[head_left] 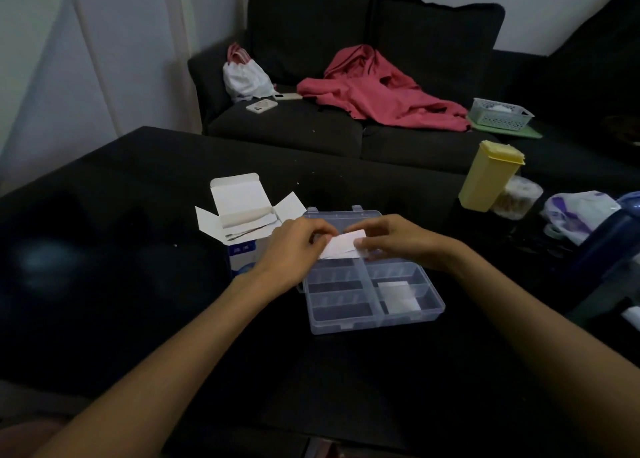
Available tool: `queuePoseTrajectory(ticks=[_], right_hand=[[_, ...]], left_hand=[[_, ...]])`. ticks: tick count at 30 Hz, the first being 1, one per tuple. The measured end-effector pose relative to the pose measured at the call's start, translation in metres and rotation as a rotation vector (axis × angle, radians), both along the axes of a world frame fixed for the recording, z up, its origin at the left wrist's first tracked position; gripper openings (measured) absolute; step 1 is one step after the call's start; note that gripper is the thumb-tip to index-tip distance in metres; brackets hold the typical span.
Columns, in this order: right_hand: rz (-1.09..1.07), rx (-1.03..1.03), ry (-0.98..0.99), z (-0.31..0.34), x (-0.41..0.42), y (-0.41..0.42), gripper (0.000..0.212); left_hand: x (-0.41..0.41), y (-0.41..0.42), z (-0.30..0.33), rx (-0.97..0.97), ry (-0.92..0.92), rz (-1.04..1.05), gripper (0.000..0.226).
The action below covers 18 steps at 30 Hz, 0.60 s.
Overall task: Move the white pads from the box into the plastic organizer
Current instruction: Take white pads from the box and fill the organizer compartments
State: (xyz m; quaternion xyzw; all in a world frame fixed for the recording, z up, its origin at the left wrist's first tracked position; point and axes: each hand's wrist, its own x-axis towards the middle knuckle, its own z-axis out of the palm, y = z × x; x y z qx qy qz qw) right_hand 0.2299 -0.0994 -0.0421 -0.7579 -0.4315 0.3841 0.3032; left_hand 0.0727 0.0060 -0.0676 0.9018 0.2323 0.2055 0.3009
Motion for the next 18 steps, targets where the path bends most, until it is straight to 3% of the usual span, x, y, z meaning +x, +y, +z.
queuePoseTrajectory(ticks=[3,8,11,18], right_hand=[[-0.083,0.062,0.074,-0.001,0.001,0.001,0.023],[-0.147,0.086,0.011,-0.008,0.003,0.003,0.023],[-0.147,0.086,-0.035,-0.007,0.001,0.007,0.024],[-0.118,0.111,-0.153,-0.013,-0.01,0.022,0.027]], left_hand=[[0.005,0.005,-0.004,-0.009,-0.007,0.018,0.026],[-0.002,0.01,-0.009,-0.024,0.032,-0.085,0.036],[-0.006,0.011,-0.011,0.068,0.065,-0.083,0.047],[-0.008,0.021,-0.011,0.292,0.183,-0.053,0.047]])
